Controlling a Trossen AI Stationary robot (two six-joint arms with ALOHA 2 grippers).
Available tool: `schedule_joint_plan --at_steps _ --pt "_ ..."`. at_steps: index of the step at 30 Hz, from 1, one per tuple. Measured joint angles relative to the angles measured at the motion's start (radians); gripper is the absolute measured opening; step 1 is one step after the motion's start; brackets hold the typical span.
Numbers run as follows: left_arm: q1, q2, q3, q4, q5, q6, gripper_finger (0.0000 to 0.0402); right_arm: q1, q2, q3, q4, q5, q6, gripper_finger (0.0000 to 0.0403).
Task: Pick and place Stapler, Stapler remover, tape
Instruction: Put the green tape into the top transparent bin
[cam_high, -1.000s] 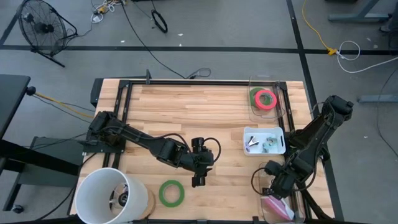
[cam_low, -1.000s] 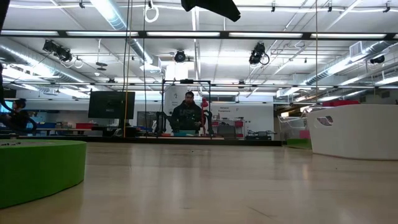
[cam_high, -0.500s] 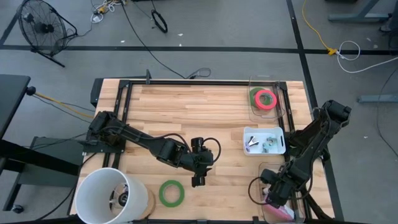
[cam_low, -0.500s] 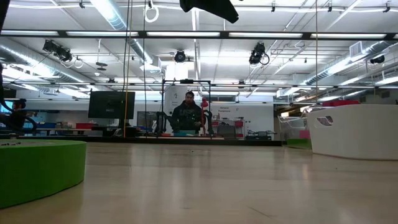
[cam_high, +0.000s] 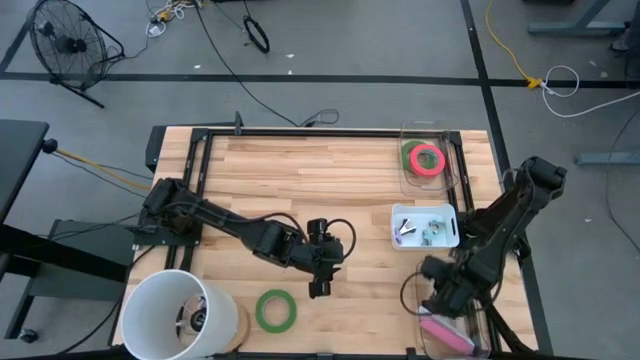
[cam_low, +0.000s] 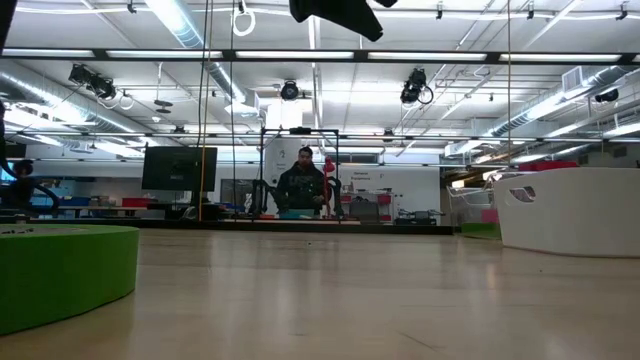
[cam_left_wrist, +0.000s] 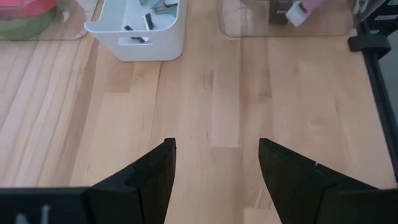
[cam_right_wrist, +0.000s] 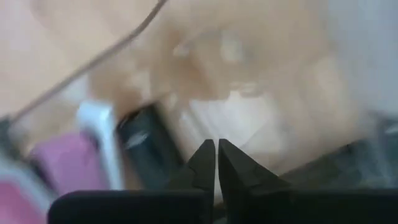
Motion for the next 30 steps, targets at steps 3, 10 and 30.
schedule_joint_plan --at_steps 3,10,30 --pt "0.0 0.0 0.001 -0.039 -0.003 0.018 0.0231 -0.014 -0.054 0.0 -0.041 0.081 0.027 0.0022" --pt "-0.001 -0.008 0.001 -0.347 0.039 -0.011 0.0231 -0.017 -0.207 0.0 0.117 0.315 0.0 0.0022" --pt "-0.243 0.045 0.0 -0.629 0.116 -0.42 0.0202 -0.017 -0.077 0.0 0.848 0.513 -0.685 0.0022"
